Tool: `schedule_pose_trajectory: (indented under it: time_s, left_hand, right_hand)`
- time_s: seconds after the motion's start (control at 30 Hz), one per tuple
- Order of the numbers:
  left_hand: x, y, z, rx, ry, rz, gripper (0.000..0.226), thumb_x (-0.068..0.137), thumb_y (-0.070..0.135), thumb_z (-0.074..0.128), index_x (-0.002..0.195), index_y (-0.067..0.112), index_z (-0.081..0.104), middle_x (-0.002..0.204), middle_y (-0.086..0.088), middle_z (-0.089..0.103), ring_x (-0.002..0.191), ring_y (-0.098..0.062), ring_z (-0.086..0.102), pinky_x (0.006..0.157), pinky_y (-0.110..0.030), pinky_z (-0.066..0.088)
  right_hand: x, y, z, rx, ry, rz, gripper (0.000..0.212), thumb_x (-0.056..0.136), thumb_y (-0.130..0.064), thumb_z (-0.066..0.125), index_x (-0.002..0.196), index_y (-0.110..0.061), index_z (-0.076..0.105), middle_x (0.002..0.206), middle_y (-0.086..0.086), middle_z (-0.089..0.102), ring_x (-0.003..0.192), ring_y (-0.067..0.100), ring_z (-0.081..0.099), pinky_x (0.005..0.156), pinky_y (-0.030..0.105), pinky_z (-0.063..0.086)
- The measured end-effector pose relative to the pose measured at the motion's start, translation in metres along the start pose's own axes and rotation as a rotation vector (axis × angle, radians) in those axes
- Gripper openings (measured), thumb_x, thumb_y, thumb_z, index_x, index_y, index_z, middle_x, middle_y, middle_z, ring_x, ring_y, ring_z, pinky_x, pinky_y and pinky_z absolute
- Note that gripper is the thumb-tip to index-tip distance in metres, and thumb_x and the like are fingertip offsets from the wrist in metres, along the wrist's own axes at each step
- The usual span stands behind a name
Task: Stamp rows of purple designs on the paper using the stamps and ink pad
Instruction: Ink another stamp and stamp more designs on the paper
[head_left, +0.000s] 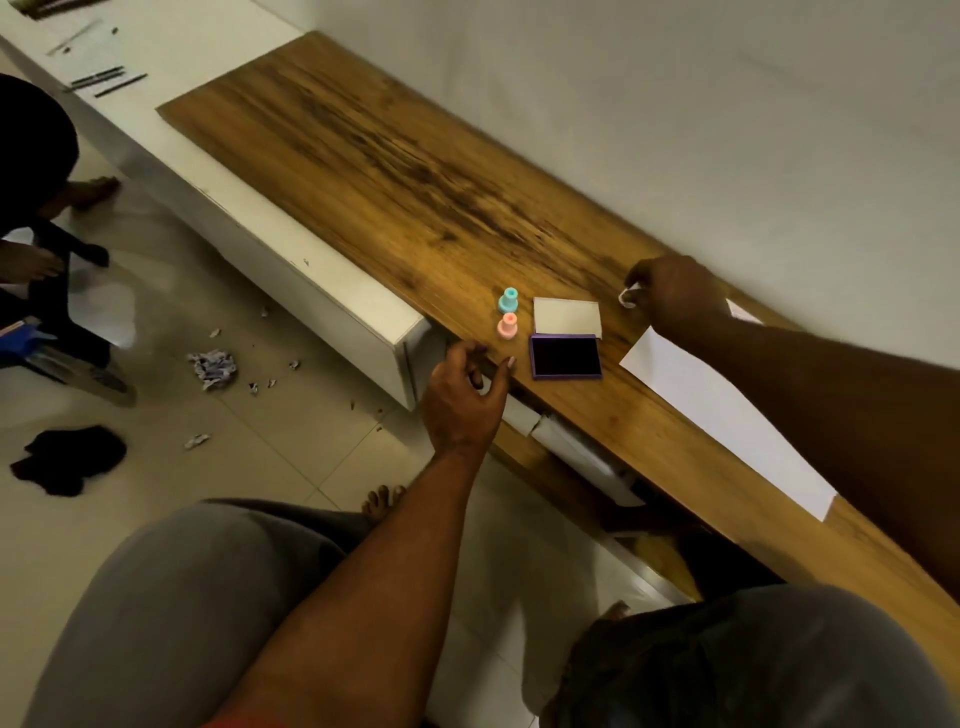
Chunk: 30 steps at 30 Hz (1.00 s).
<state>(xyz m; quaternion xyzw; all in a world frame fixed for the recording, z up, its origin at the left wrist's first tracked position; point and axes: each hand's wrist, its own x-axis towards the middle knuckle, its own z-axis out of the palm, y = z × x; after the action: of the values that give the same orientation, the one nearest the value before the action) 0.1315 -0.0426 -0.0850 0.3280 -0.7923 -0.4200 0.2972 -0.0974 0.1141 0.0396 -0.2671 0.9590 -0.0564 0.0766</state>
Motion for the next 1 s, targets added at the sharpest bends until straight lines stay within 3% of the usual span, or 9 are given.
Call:
schedule_pose_trajectory:
  time_s: [0.13,0.27,0.37,0.47,0.53,0.67,0.77,0.93,1.0]
  left_hand:
    - [-0.009,0.002,-0.006,0.024,-0.055,0.076,0.033,0.095,0.053,0.071,0.111,0.025,0.067,0.089,0.009,0.066,0.077,-0.009,0.062,0.066,-0.035,0.06]
    - [-0.019,0.009,-0.01,0.065,-0.113,0.185,0.032,0.097,0.053,0.068,0.111,0.024,0.067,0.092,0.008,0.067,0.078,-0.007,0.059,0.063,-0.028,0.054]
    - [-0.023,0.014,-0.008,0.104,-0.134,0.252,0.036,0.097,0.053,0.068,0.119,0.024,0.067,0.092,0.008,0.067,0.08,-0.001,0.053,0.062,-0.012,0.038]
    - [-0.023,0.015,-0.005,0.091,-0.161,0.306,0.037,0.1,0.046,0.067,0.125,0.019,0.068,0.098,0.003,0.071,0.084,-0.004,0.056,0.065,-0.018,0.043]
    - [-0.021,0.014,-0.004,0.072,-0.162,0.302,0.035,0.101,0.042,0.066,0.125,0.017,0.068,0.1,0.0,0.073,0.086,-0.01,0.062,0.065,-0.026,0.051]
    - [-0.014,0.014,-0.002,0.092,-0.171,0.296,0.031,0.102,0.04,0.066,0.118,0.014,0.071,0.099,-0.004,0.074,0.088,-0.019,0.066,0.068,-0.041,0.059]
    - [-0.012,0.016,-0.001,0.104,-0.173,0.3,0.034,0.102,0.044,0.061,0.117,0.015,0.072,0.1,-0.004,0.074,0.091,-0.019,0.066,0.07,-0.041,0.059]
    - [-0.009,0.02,0.001,0.052,-0.174,0.238,0.045,0.102,0.05,0.049,0.123,0.016,0.069,0.103,-0.003,0.074,0.092,-0.018,0.067,0.071,-0.035,0.057]
    - [-0.006,0.017,0.003,0.043,-0.173,0.216,0.043,0.104,0.049,0.049,0.123,0.017,0.068,0.102,-0.002,0.073,0.09,-0.017,0.066,0.069,-0.033,0.056]
  right_hand:
    - [-0.037,-0.014,0.007,0.384,0.099,0.06,0.031,0.096,-0.033,0.071,0.119,-0.012,0.074,0.109,0.006,0.075,0.095,0.019,0.067,0.08,0.031,0.052]
    - [-0.079,-0.042,0.026,0.492,-0.026,-0.039,0.028,0.098,-0.037,0.066,0.115,-0.017,0.076,0.104,-0.006,0.072,0.083,-0.002,0.06,0.069,0.014,0.042]
    - [-0.097,-0.063,0.038,0.519,-0.089,-0.086,0.027,0.098,-0.039,0.066,0.107,-0.017,0.077,0.096,-0.006,0.072,0.084,0.002,0.063,0.071,0.017,0.043]
    - [-0.102,-0.078,0.044,0.558,-0.098,-0.11,0.028,0.099,-0.039,0.064,0.103,-0.014,0.076,0.095,-0.001,0.074,0.089,0.013,0.067,0.079,0.026,0.05]
    - [-0.101,-0.081,0.046,0.539,-0.089,-0.113,0.031,0.1,-0.04,0.063,0.105,-0.013,0.077,0.096,0.001,0.074,0.089,0.015,0.068,0.082,0.029,0.052]
    - [-0.087,-0.079,0.047,0.366,-0.136,-0.147,0.048,0.105,-0.049,0.047,0.099,-0.011,0.076,0.089,0.002,0.071,0.078,0.009,0.061,0.068,0.018,0.04]
    - [-0.076,-0.081,0.045,0.319,-0.199,-0.125,0.064,0.107,-0.054,0.034,0.088,-0.008,0.074,0.081,0.009,0.07,0.075,0.018,0.065,0.067,0.029,0.045]
    - [-0.068,-0.082,0.046,0.002,-0.123,-0.378,0.038,0.105,-0.039,0.05,0.111,-0.007,0.07,0.097,0.013,0.071,0.082,0.025,0.065,0.07,0.031,0.045]
    - [-0.068,-0.083,0.045,0.029,-0.095,-0.462,0.032,0.103,-0.034,0.057,0.107,-0.004,0.069,0.095,0.015,0.071,0.084,0.03,0.067,0.07,0.032,0.047]
